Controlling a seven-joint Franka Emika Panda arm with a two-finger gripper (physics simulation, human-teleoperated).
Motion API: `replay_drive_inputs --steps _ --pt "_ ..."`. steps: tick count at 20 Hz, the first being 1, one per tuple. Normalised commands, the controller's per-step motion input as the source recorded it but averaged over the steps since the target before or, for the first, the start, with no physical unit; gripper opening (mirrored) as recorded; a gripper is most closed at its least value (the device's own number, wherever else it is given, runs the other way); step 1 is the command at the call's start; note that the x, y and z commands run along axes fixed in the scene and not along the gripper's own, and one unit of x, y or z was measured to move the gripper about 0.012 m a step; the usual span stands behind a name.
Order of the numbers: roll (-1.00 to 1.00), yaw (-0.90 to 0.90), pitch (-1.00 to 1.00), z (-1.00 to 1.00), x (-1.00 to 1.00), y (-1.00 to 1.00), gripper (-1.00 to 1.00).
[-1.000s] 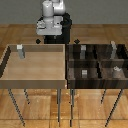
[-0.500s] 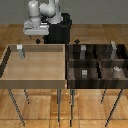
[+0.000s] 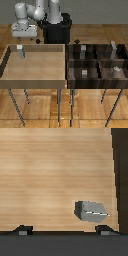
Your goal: Place the milk carton into the appropriate compartment.
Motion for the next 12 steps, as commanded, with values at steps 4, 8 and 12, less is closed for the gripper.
replay_drive_inputs --steps 4,8,12 --pt "0.0 0.0 0.0 0.0 0.0 -0.75 1.0" --pt "0.0 0.0 0.0 0.0 0.5 0.0 1.0" --pt "0.0 0.0 0.0 0.0 0.25 0.0 1.0"
